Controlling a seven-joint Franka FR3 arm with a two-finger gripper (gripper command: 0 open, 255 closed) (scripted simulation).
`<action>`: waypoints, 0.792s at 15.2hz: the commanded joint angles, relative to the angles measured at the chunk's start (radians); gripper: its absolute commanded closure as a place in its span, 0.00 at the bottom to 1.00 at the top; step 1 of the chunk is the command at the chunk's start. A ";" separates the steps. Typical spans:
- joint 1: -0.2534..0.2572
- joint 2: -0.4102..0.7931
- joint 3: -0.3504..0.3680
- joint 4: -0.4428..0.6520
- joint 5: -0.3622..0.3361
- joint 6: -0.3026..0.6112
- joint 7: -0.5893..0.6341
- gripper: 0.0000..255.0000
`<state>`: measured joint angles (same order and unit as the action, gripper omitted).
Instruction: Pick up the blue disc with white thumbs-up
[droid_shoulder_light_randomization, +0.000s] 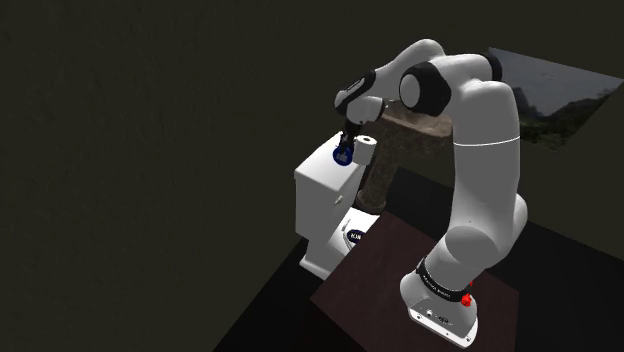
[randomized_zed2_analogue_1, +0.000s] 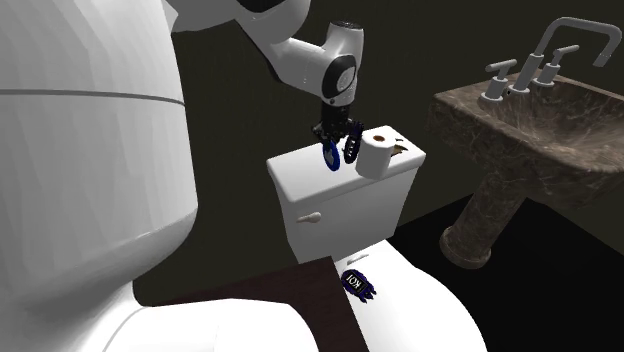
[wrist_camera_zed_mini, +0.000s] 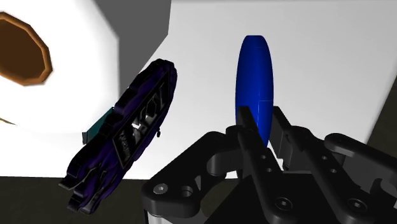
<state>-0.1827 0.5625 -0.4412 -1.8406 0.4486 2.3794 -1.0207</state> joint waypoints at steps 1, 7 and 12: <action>0.006 -0.018 -0.008 -0.001 -0.011 -0.016 0.008 1.00; 0.022 -0.069 -0.032 0.008 -0.047 -0.071 0.034 1.00; 0.034 -0.108 -0.049 0.021 -0.075 -0.119 0.055 1.00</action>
<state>-0.1536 0.4611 -0.4877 -1.8240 0.3792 2.2706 -0.9733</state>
